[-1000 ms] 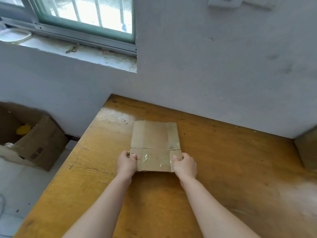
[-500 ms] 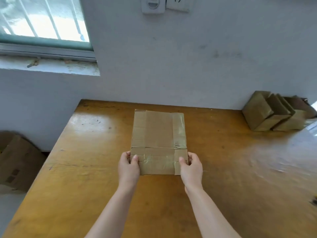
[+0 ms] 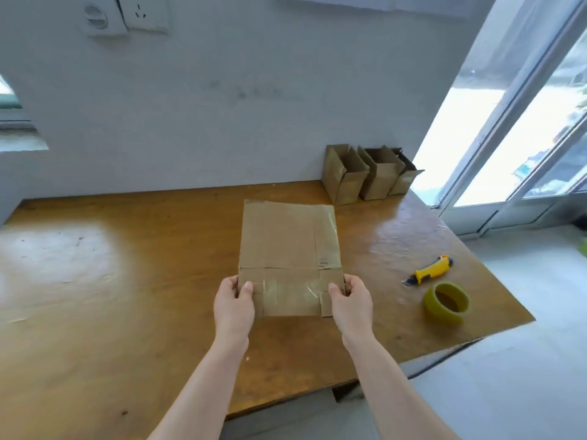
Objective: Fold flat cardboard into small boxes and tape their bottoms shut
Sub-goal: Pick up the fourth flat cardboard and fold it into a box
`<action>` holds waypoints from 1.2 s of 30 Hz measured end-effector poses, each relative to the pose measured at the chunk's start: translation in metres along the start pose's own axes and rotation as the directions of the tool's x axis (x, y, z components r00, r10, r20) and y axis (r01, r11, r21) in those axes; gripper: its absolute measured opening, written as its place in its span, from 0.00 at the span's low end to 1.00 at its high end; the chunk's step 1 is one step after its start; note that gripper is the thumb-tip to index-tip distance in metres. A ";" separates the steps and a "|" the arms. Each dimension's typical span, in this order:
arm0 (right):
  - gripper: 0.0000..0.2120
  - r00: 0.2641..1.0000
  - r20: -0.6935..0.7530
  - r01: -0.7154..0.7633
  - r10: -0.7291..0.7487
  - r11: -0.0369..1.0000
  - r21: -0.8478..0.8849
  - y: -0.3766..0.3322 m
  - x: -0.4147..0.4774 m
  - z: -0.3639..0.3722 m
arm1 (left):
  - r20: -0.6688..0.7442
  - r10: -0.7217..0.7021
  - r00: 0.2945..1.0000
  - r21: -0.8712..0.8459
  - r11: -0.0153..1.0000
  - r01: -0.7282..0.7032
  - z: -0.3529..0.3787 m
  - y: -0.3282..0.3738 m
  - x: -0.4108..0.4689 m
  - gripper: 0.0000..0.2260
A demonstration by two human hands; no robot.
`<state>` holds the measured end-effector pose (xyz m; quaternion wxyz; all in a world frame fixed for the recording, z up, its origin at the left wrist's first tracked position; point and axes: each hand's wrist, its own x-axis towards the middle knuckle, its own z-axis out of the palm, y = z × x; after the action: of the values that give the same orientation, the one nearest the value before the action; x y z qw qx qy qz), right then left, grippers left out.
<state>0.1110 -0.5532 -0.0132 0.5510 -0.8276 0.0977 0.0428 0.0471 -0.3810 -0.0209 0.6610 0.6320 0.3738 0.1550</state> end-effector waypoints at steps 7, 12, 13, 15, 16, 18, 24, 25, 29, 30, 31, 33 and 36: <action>0.13 1.000 -0.017 -0.011 0.009 0.989 -0.145 0.035 0.026 -0.090 | 0.132 0.029 0.991 0.020 0.999 -0.032 0.082 0.010 -0.054 0.05; 0.24 0.999 0.011 -0.037 0.040 0.980 -0.198 0.049 0.060 -0.126 | 0.192 0.040 0.981 0.037 0.998 -0.048 0.135 0.024 -0.060 0.15; 0.25 0.999 0.020 -0.034 0.039 0.976 -0.214 0.051 0.068 -0.131 | 0.191 0.046 0.980 0.034 0.998 -0.053 0.147 0.025 -0.059 0.17; 0.25 0.998 0.052 -0.026 0.042 0.964 -0.266 0.056 0.087 -0.141 | 0.170 0.051 0.984 -0.005 0.999 -0.050 0.171 0.026 -0.056 0.20; 0.25 0.996 0.069 -0.025 0.047 0.956 -0.292 0.057 0.096 -0.144 | 0.156 0.048 0.987 -0.024 0.999 -0.044 0.181 0.027 -0.053 0.20; 0.25 0.992 0.109 -0.029 0.070 0.940 -0.341 0.059 0.120 -0.153 | 0.143 0.045 0.989 -0.046 0.998 -0.039 0.206 0.030 -0.044 0.14; 0.25 0.970 0.221 0.015 0.102 0.881 -0.472 0.053 0.187 -0.167 | 0.098 0.102 0.990 -0.004 0.995 -0.102 0.262 0.049 -0.023 0.15; 0.27 0.968 0.235 0.039 0.089 0.870 -0.491 0.050 0.195 -0.166 | 0.090 0.125 0.988 0.014 0.992 -0.127 0.268 0.052 -0.021 0.14; 0.37 0.966 0.258 0.120 0.011 0.865 -0.486 0.040 0.217 -0.160 | 0.073 0.265 0.961 0.197 0.941 -0.275 0.285 0.060 -0.014 0.17; 0.37 0.960 0.281 0.139 -0.006 0.880 -0.454 0.037 0.221 -0.158 | 0.075 0.307 0.949 0.259 0.913 -0.316 0.288 0.061 -0.014 0.17; 0.37 0.948 0.317 0.156 -0.022 0.902 -0.402 0.032 0.225 -0.158 | 0.084 0.353 0.932 0.312 0.879 -0.361 0.292 0.061 -0.014 0.17; 0.38 0.923 0.384 0.123 -0.020 0.962 -0.245 0.020 0.231 -0.157 | 0.109 0.420 0.901 0.400 0.811 -0.427 0.299 0.061 -0.017 0.17; 0.44 0.876 0.480 -0.029 0.044 0.999 -0.038 0.002 0.238 -0.159 | 0.144 0.455 0.879 0.499 0.733 -0.462 0.310 0.059 -0.025 0.12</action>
<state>0.3374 -0.7281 0.0041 0.5446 -0.7973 -0.0271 0.2587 0.2605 -0.6122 0.0185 0.4089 0.8596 0.2301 0.2024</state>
